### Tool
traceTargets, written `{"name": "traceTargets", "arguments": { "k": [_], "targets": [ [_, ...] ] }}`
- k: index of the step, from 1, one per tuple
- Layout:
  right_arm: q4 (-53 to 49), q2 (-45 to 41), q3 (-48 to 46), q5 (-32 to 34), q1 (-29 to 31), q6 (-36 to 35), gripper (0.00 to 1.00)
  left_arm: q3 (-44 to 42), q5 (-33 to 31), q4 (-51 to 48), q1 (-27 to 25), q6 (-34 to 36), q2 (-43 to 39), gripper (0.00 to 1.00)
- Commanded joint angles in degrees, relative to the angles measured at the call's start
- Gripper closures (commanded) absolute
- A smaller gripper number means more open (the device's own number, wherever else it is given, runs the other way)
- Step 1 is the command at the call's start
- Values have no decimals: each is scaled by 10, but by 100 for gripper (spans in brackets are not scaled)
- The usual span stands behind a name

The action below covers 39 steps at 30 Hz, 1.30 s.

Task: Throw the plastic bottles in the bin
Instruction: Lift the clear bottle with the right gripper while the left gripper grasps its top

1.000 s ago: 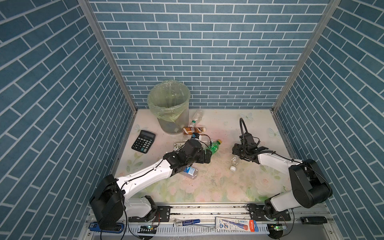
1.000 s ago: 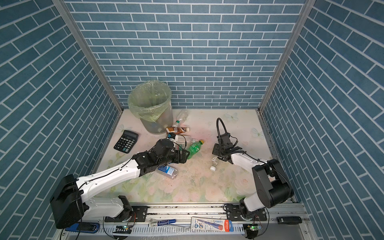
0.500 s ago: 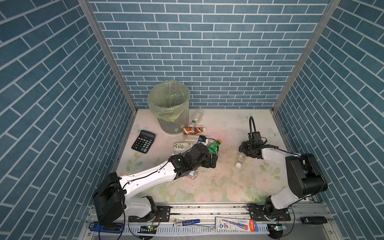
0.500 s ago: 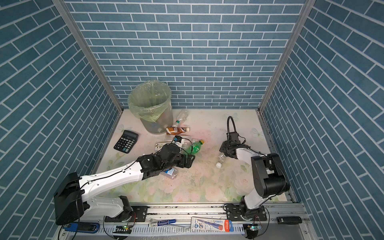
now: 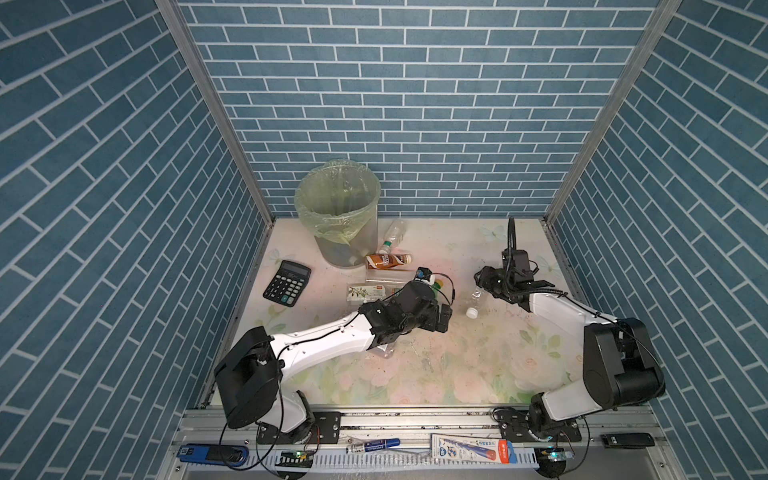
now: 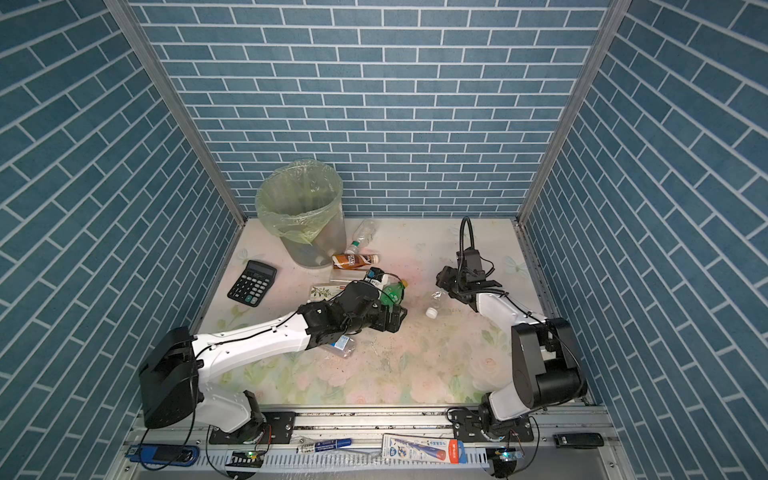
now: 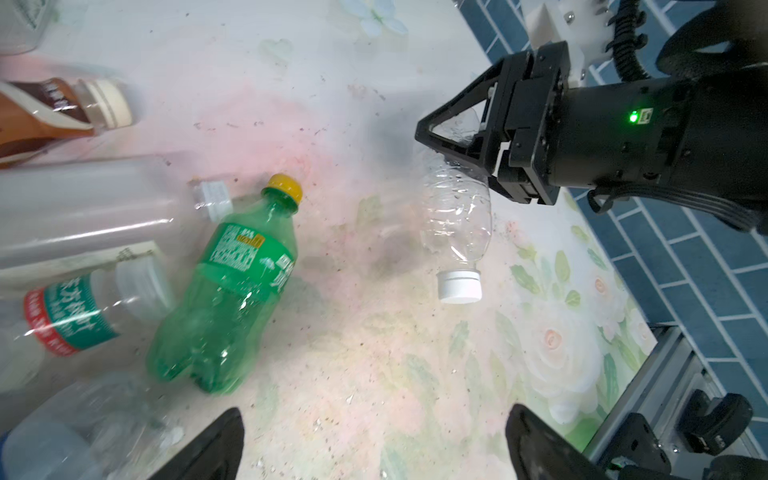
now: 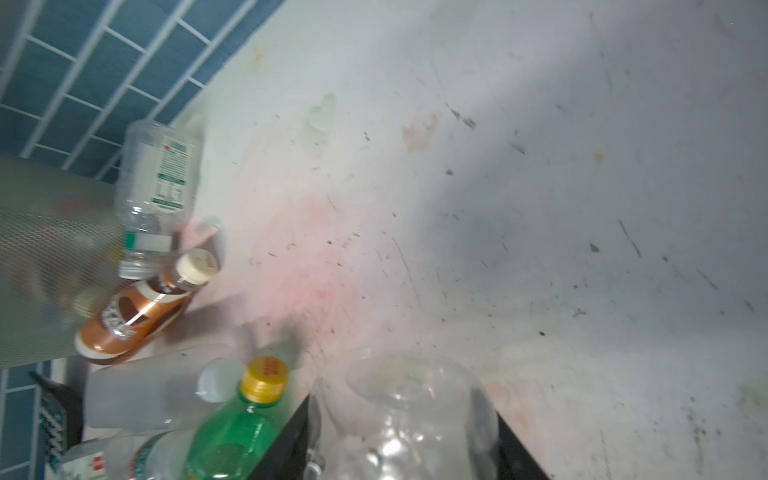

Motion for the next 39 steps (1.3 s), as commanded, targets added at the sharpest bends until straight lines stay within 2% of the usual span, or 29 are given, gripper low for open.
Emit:
{"name": "traceTargets", "arguments": {
  "k": [1,7,14,24,28,32,35,39],
  "targets": [
    [-4,-29,40,-33,6,33,47,31,29,39,-3,16,19,1],
    [-10,-57,64,-43,33,50,47,86,38,37,-3,27,60,3],
    [10,-84,68,-32,71,79,48,142,26,27,-3,36,95,11],
    [15,-107,82,-18,94,93,48,114,7,51,-3,20,87,23],
    [17,-120,78,-13,96,95,48,112,6,50,-3,18,91,36],
    [20,-127,75,-10,97,98,49,108,11,59,-3,10,97,42],
    [23,-129,74,-9,98,99,49,107,12,62,-3,8,102,56],
    [28,-127,73,-3,99,100,49,108,21,62,-3,6,105,64]
  ]
}}
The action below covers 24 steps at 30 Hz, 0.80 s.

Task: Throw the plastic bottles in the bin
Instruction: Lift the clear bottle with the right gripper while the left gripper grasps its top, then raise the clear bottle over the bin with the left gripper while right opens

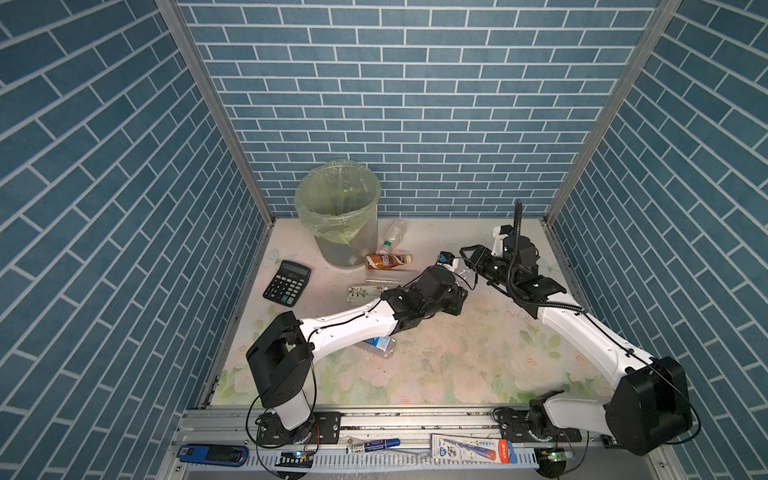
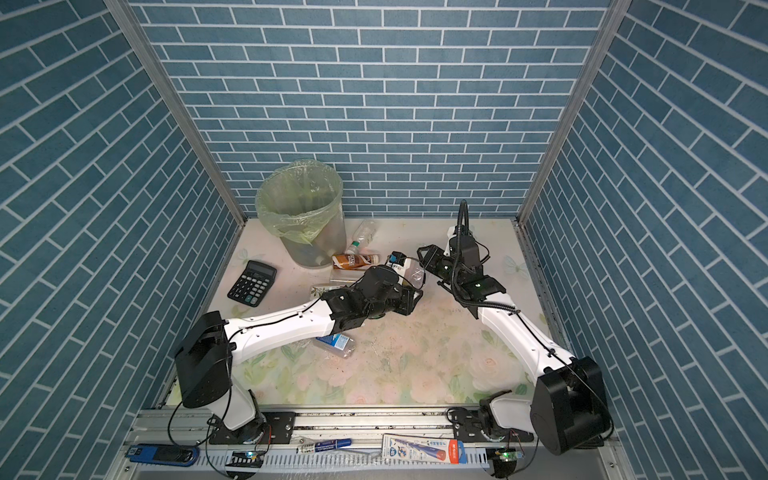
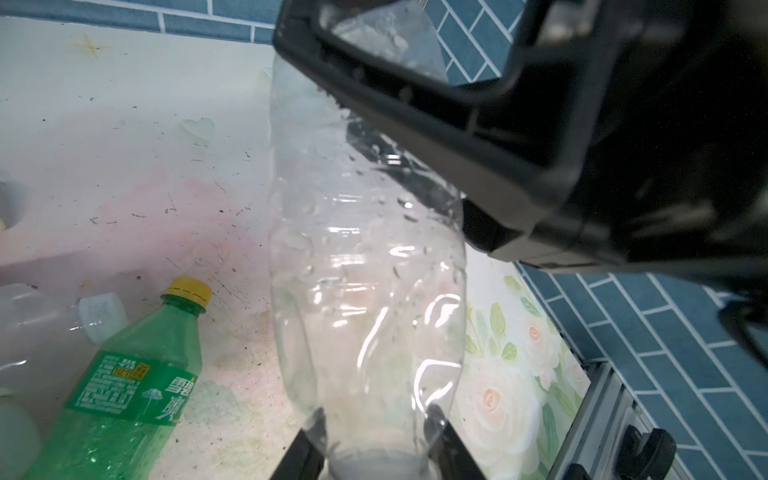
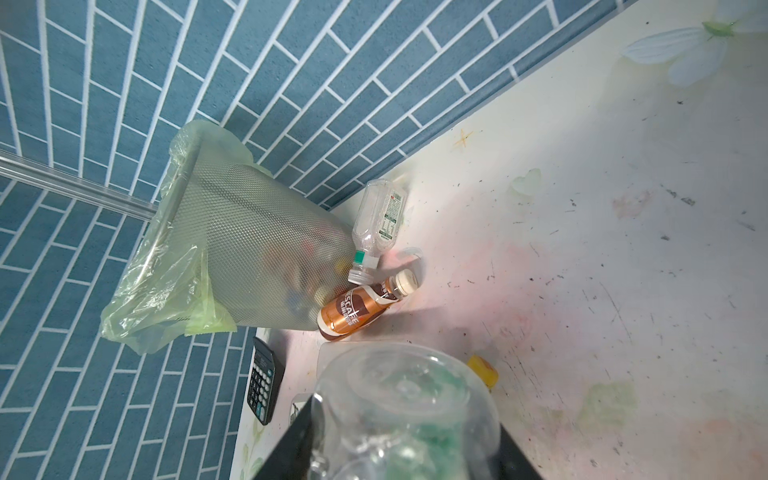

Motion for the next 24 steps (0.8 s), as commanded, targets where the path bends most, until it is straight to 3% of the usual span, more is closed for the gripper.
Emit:
{"name": "traceTargets", "arguments": {
  "k": [1,9,24],
  "targets": [
    [11,-11,24,5,5,17,49,-7,2,11,-1,2,10,66],
    [8,-3,35,9,5,4,45,8,-5,-13,5,17,8,80],
    [-4,28,96,-8,5,-41,12,47,5,-134,84,55,-32,84]
  ]
}}
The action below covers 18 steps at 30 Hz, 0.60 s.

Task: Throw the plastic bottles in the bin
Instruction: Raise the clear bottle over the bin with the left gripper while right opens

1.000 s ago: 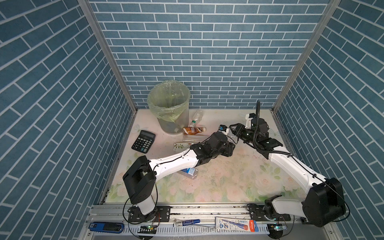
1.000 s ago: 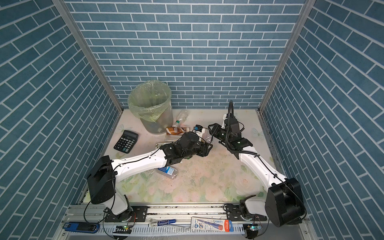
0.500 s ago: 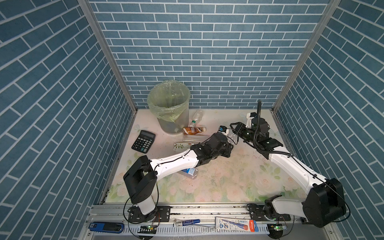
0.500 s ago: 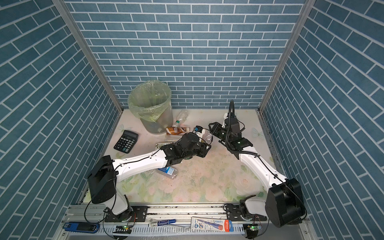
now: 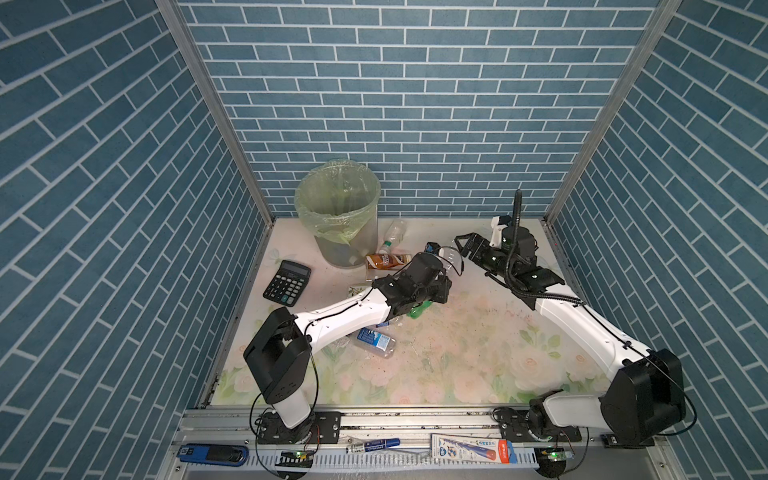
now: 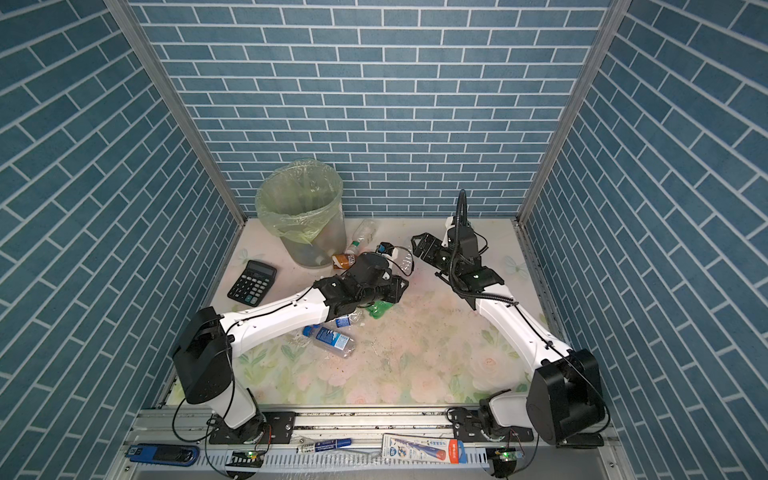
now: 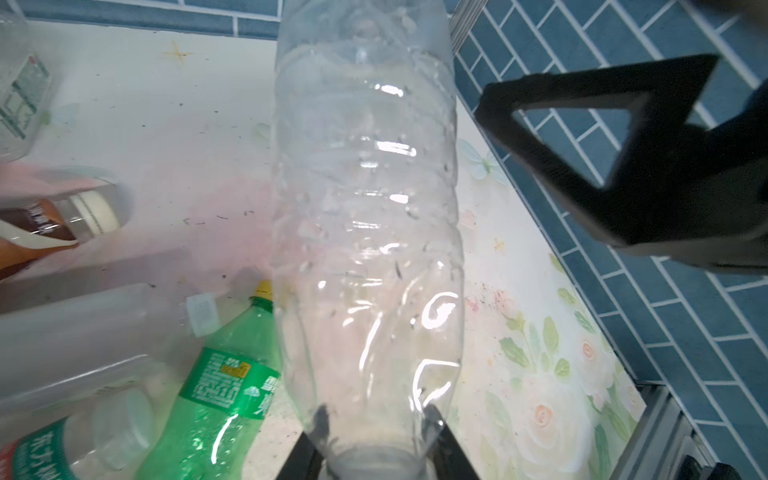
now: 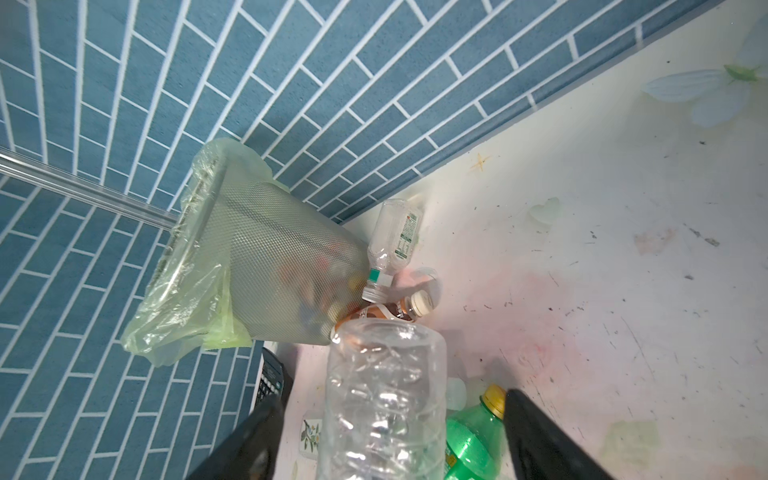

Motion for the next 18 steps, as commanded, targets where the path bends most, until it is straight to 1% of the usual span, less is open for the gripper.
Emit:
{"name": "traceTargets", "arguments": {
  "k": [1,4,11,18],
  "targets": [
    [7,-1,43,-18,3,-24,8,32,-10,-71,22,29,-37,84],
    [26,-10,56,-35,7,-38,1,56,-18,-110,42,42,-59,84],
    [1,-17,130,-51,47,-117,1,141,-39,-216,89,81,-113,84],
    [-53,-3,233,-55,111,-220,1,256,-17,-306,165,108,-137,84]
  ]
}}
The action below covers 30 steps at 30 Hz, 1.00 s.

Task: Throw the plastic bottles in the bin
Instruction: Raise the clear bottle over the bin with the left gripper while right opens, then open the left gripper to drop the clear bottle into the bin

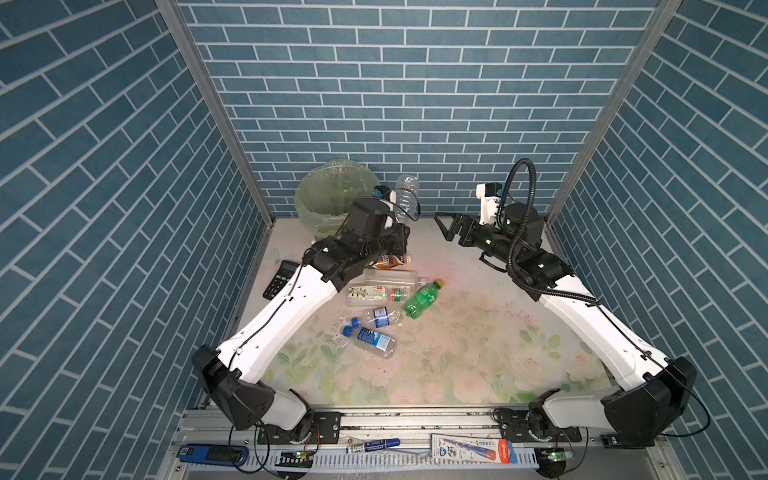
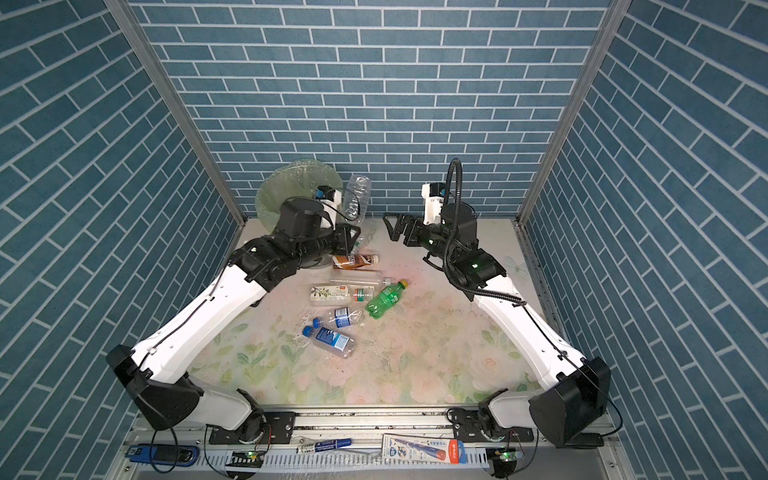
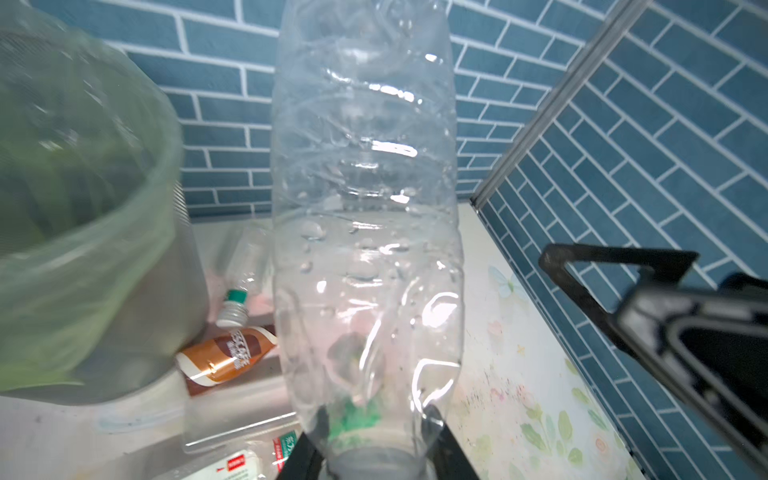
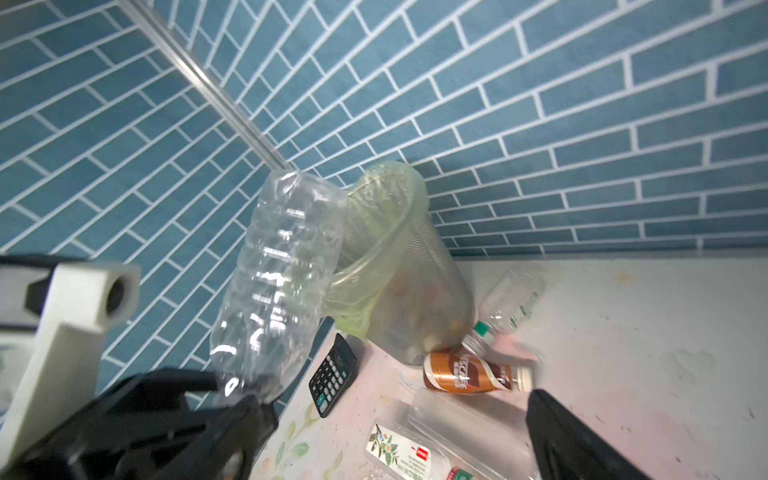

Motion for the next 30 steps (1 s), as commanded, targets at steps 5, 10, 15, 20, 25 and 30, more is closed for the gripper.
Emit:
{"name": "traceTargets", "arguments": {
  "k": [5,10,15,20,25,30],
  "targets": [
    [-53,-6,97,-30,57,-125,1,112,-24,-97,66,62,-17,83],
    [-56,-6,98,-9,63,-140,1,198,-51,-104,97,87,2,83],
    [-71,47,136,-1,62,-160,1,231,34,-102,183,61,76,82],
    [-88,116,187,-38,62,-159,1,444,110,-294,258,29,279,36],
    [-75,141,191,-49,62,-148,1,409,78,-243,225,59,241,1],
    [-72,151,184,-50,61,-141,1,348,86,-201,224,55,196,1]
  ]
}}
